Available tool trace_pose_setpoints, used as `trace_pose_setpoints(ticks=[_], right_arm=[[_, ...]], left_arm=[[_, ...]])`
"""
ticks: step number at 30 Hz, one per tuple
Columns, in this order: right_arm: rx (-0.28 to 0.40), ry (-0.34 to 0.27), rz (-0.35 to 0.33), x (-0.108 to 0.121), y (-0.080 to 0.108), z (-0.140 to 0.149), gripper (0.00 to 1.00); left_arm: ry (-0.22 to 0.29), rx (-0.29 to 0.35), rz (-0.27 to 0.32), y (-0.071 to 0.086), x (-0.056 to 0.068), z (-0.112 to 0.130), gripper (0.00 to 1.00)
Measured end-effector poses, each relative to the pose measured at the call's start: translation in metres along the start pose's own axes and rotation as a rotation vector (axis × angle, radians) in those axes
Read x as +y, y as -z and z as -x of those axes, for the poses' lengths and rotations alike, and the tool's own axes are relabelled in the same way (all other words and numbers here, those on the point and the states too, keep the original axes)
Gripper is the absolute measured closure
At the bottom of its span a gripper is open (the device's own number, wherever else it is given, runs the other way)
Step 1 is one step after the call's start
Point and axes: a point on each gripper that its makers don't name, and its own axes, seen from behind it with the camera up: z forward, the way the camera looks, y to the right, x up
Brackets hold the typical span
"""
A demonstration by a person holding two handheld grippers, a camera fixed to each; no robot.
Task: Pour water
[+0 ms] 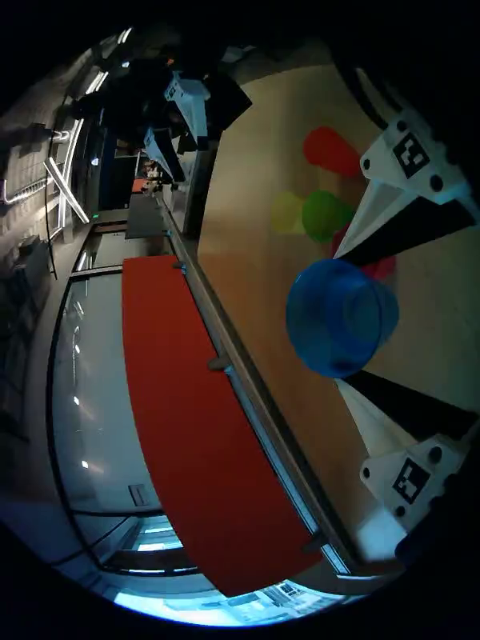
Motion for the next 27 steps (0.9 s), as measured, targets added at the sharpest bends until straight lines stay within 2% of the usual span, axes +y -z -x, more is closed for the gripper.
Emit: trace_pose_setpoints(ticks=[18,27], right_arm=[[-0.001,0.007,-0.013,-0.009,-0.007,-0.002,0.01],[-0.006,0.010,-0.013,-0.009,-0.010,0.000,0.01]], left_arm=[[0.053,0.184,-0.047,0.041,0.002,-0.046,0.15],[0.089,0.267,-0.063,0.059,0.007,-0.068,0.15]])
